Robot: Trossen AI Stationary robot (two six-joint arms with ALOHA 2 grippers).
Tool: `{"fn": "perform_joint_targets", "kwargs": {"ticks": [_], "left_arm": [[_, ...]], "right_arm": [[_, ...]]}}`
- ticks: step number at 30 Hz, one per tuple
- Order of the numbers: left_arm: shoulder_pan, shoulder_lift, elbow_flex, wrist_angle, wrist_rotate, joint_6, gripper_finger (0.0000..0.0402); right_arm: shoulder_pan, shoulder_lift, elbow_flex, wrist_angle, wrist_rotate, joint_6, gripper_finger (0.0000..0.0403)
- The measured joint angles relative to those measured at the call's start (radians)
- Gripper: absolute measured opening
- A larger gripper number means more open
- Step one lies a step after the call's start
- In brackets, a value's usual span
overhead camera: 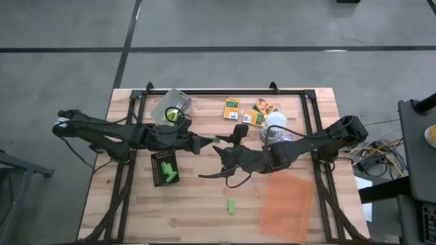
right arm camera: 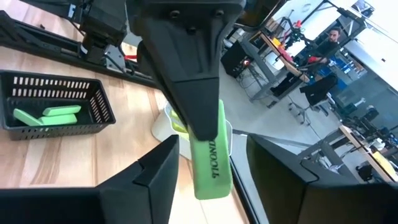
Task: Pick & Place School Supplies
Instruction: Put the green eraser into the black bin
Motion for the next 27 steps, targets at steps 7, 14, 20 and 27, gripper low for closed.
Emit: {"fn": "perform_joint_targets", "kwargs": {"ticks": [7, 14, 20, 27], "left_arm": [[0.001, 0.0, 0.0, 0.001, 0.001, -0.001, 0.0044], [0.002, 0.0, 0.0, 0.002, 0.0, 0.002, 0.0044], [0.003, -0.016, 0.0, -0.015, -0.021, 0.03, 0.0044], [0.003, -0.077, 0.0, -0.137, -0.077, 0.035, 0.0044]], "right_arm": [[0.0, 0.0, 0.0, -0.002, -0.002, -0.002, 0.0211], [0.0, 0.0, 0.0, -0.002, -0.003, 0.0, 0.0227], [0.001, -0.001, 0.0, -0.002, -0.003, 0.001, 0.0233], [0.001, -0.005, 0.0, -0.002, -0.003, 0.001, 0.0234]]}}
